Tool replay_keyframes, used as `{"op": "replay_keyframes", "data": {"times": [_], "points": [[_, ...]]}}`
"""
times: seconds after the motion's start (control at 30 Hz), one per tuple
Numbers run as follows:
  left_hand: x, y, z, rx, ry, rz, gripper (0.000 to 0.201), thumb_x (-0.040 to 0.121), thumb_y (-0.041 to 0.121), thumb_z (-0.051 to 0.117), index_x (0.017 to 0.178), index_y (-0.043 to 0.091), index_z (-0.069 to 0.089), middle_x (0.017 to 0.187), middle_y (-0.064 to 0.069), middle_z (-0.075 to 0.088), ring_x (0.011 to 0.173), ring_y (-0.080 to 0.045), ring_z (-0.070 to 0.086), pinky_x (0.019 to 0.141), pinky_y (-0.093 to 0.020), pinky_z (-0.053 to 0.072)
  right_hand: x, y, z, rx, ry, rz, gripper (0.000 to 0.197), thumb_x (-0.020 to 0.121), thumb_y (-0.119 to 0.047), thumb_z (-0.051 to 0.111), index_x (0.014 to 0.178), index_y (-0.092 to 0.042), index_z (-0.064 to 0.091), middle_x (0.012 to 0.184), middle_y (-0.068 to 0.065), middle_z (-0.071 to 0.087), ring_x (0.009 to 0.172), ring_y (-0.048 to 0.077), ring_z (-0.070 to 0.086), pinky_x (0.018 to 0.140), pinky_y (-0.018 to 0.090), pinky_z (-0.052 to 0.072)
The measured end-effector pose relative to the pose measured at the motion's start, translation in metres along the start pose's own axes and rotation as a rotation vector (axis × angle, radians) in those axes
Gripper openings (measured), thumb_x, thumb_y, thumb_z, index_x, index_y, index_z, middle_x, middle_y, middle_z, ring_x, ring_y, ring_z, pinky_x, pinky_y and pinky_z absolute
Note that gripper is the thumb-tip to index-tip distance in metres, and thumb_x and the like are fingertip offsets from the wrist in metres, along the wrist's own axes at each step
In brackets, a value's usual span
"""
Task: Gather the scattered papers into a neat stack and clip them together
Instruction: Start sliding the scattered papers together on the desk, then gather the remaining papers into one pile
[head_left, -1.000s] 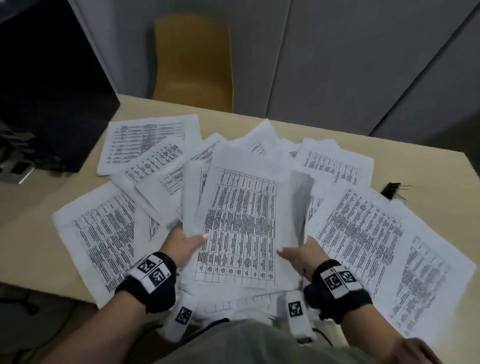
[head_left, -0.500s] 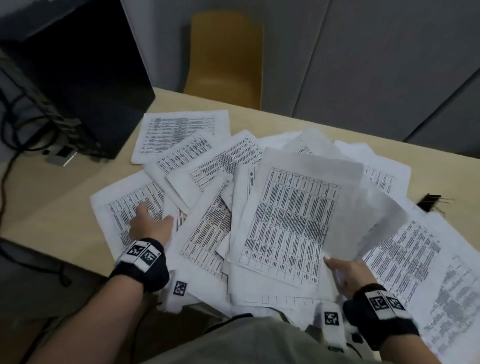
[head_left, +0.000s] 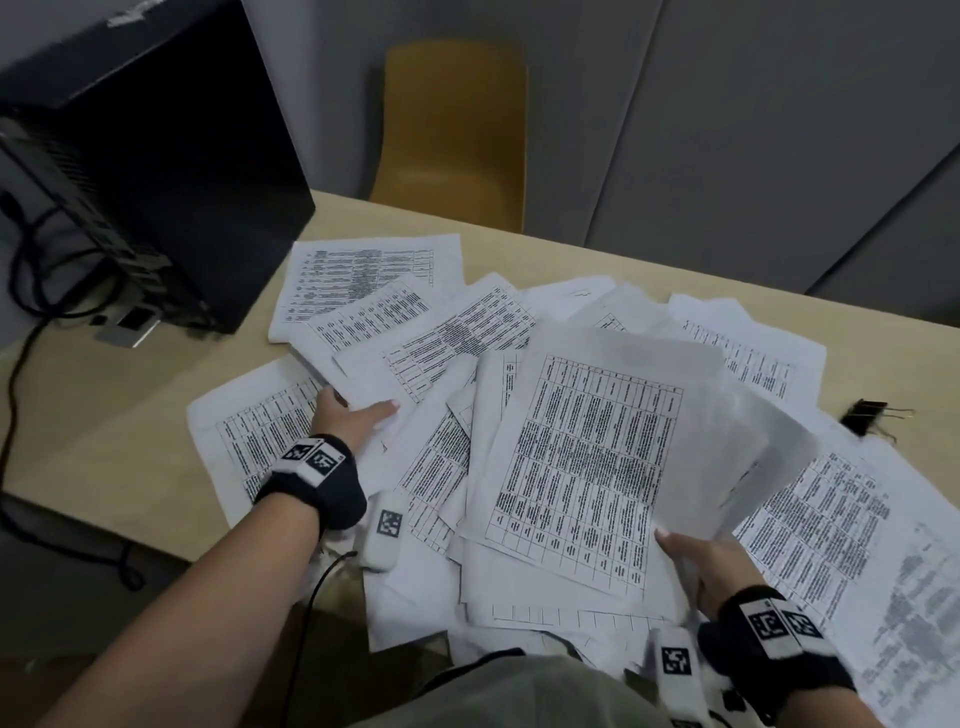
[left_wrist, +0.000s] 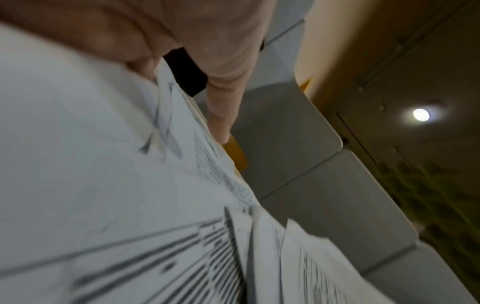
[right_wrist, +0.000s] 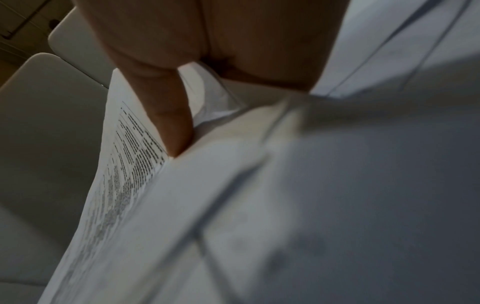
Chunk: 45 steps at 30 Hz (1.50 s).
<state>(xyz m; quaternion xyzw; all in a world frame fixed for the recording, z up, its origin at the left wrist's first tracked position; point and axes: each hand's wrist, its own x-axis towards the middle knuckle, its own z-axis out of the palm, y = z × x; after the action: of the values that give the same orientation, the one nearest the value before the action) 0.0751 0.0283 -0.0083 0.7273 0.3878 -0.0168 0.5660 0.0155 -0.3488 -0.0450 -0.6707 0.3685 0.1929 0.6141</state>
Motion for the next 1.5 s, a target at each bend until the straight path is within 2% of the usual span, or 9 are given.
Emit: {"op": "replay_keyframes", "data": {"times": [0.13, 0.4, 0.53, 0.63, 0.77, 0.97, 1.2, 1.4, 1.5], "points": [[-0.010, -0.012, 0.020, 0.152, -0.116, 0.045, 0.075, 0.071, 0.015, 0.079, 0.132, 0.008, 0.036, 0.126, -0.006, 0.054, 0.120, -0.026, 0.050, 0.104, -0.039, 0.038, 0.001, 0.001, 0.001, 0.038, 0.001, -0.028, 0.038, 0.075, 0.002, 0.068, 0.111, 0.006, 0.056, 0.089, 0.020, 0.072, 0.089, 0.037, 0.066, 0.093, 0.055, 0.046], [-0.019, -0.038, -0.009, -0.055, -0.152, -0.018, 0.016, 0.087, 0.017, 0.063, 0.100, 0.009, 0.061, 0.109, -0.012, 0.067, 0.100, -0.029, 0.062, 0.095, -0.044, 0.046, 0.003, 0.002, 0.000, 0.054, -0.008, -0.034, 0.038, 0.074, 0.002, 0.069, 0.110, 0.006, 0.056, 0.098, 0.026, 0.068, 0.092, 0.041, 0.065, 0.094, 0.058, 0.045], [-0.023, -0.045, -0.018, -0.296, -0.288, -0.209, 0.078, 0.066, 0.028, 0.078, 0.130, 0.001, 0.043, 0.134, -0.019, 0.052, 0.118, -0.031, 0.054, 0.106, -0.050, 0.037, 0.003, 0.000, 0.000, 0.018, -0.013, -0.039, 0.032, 0.076, 0.003, 0.067, 0.106, 0.010, 0.056, 0.094, 0.028, 0.067, 0.088, 0.040, 0.064, 0.092, 0.055, 0.047], [-0.024, -0.047, 0.000, 0.046, -0.167, -0.141, 0.069, 0.082, 0.031, 0.069, 0.136, 0.002, 0.037, 0.133, -0.005, 0.046, 0.122, -0.032, 0.047, 0.103, -0.043, 0.037, -0.002, -0.003, -0.001, -0.012, -0.020, -0.051, 0.027, 0.079, 0.002, 0.065, 0.104, 0.008, 0.055, 0.088, 0.025, 0.066, 0.080, 0.036, 0.064, 0.082, 0.044, 0.050], [-0.020, -0.046, 0.006, 0.133, -0.077, -0.040, 0.041, 0.089, 0.026, 0.059, 0.121, 0.000, 0.052, 0.121, -0.014, 0.058, 0.108, -0.030, 0.054, 0.095, -0.037, 0.043, -0.004, -0.003, 0.000, 0.026, -0.012, -0.039, 0.037, 0.078, 0.002, 0.066, 0.112, 0.006, 0.053, 0.101, 0.026, 0.067, 0.094, 0.040, 0.064, 0.095, 0.054, 0.045], [-0.019, -0.032, -0.021, -0.020, 0.043, 0.087, 0.021, 0.090, 0.028, 0.056, 0.098, 0.009, 0.055, 0.103, -0.010, 0.057, 0.100, -0.027, 0.053, 0.088, -0.035, 0.040, -0.004, -0.001, 0.001, 0.039, 0.007, -0.045, 0.038, 0.077, 0.000, 0.067, 0.113, 0.003, 0.054, 0.101, 0.023, 0.068, 0.095, 0.039, 0.064, 0.090, 0.051, 0.048], [-0.027, -0.009, -0.032, -0.077, 0.112, 0.222, 0.014, 0.093, 0.025, 0.053, 0.096, 0.011, 0.056, 0.103, -0.008, 0.058, 0.100, -0.025, 0.053, 0.090, -0.031, 0.036, 0.002, 0.004, 0.002, -0.018, 0.046, -0.067, 0.039, 0.072, -0.010, 0.074, 0.106, 0.000, 0.059, 0.097, 0.020, 0.070, 0.091, 0.037, 0.065, 0.092, 0.054, 0.048], [-0.033, 0.010, -0.025, 0.014, 0.043, 0.323, 0.023, 0.095, 0.017, 0.049, 0.108, 0.003, 0.062, 0.101, -0.009, 0.061, 0.096, -0.022, 0.052, 0.087, -0.029, 0.035, -0.001, -0.003, 0.007, -0.055, 0.066, -0.086, 0.037, 0.078, 0.000, 0.066, 0.112, 0.008, 0.053, 0.096, 0.022, 0.066, 0.092, 0.037, 0.062, 0.084, 0.041, 0.049], [-0.035, 0.020, -0.027, -0.064, 0.178, 0.306, 0.016, 0.095, 0.017, 0.048, 0.089, 0.006, 0.058, 0.091, -0.010, 0.058, 0.087, -0.021, 0.050, 0.082, -0.028, 0.035, -0.006, -0.006, 0.006, -0.056, 0.050, -0.101, 0.028, 0.080, 0.004, 0.063, 0.104, 0.008, 0.049, 0.085, 0.014, 0.062, 0.079, 0.028, 0.058, 0.070, 0.032, 0.045]]}}
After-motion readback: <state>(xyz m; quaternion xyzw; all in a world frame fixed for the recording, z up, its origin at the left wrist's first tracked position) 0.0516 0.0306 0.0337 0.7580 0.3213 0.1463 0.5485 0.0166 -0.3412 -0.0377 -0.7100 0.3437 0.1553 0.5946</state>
